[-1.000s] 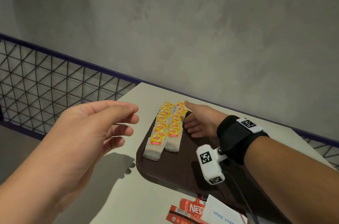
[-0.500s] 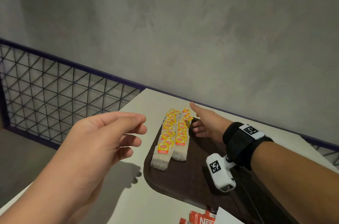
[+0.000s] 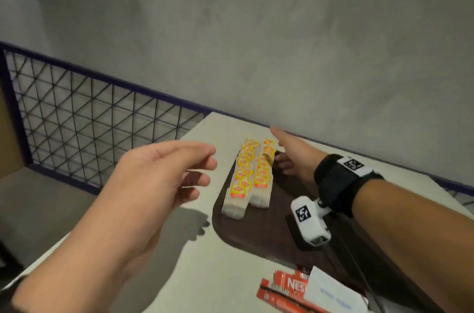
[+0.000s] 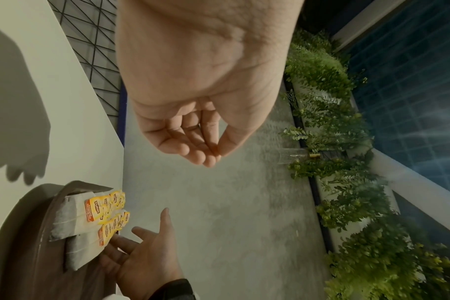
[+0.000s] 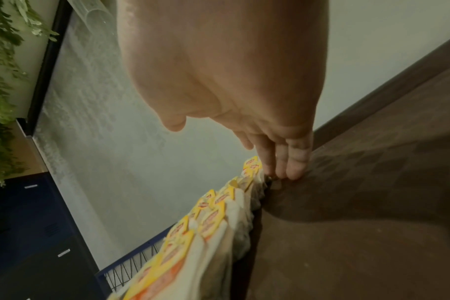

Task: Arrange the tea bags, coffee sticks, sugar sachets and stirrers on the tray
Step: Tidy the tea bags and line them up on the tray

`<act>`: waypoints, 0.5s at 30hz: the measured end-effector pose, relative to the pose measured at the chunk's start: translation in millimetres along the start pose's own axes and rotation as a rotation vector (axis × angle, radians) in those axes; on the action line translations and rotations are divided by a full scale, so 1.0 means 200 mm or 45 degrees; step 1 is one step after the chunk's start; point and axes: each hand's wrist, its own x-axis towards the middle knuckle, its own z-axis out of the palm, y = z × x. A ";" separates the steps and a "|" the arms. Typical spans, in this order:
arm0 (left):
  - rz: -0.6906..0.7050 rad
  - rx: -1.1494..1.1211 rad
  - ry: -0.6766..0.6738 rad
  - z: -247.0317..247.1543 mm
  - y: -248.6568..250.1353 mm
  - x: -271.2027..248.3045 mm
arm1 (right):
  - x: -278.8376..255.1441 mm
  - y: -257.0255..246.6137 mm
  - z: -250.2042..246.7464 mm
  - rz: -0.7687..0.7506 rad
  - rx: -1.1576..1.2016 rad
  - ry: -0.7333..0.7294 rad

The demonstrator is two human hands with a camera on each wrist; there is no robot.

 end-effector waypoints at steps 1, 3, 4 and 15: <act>-0.006 0.024 0.018 0.00 -0.01 0.00 | -0.01 0.00 -0.01 -0.032 -0.055 -0.005; -0.008 0.049 0.026 -0.01 -0.01 0.00 | -0.06 -0.01 -0.03 -0.155 -0.327 -0.013; -0.001 0.058 0.011 -0.01 0.00 -0.01 | -0.09 -0.02 -0.05 -0.253 -0.553 0.014; 0.066 -0.003 -0.027 -0.11 0.05 -0.01 | -1.24 -0.14 0.11 -0.650 -1.378 -0.967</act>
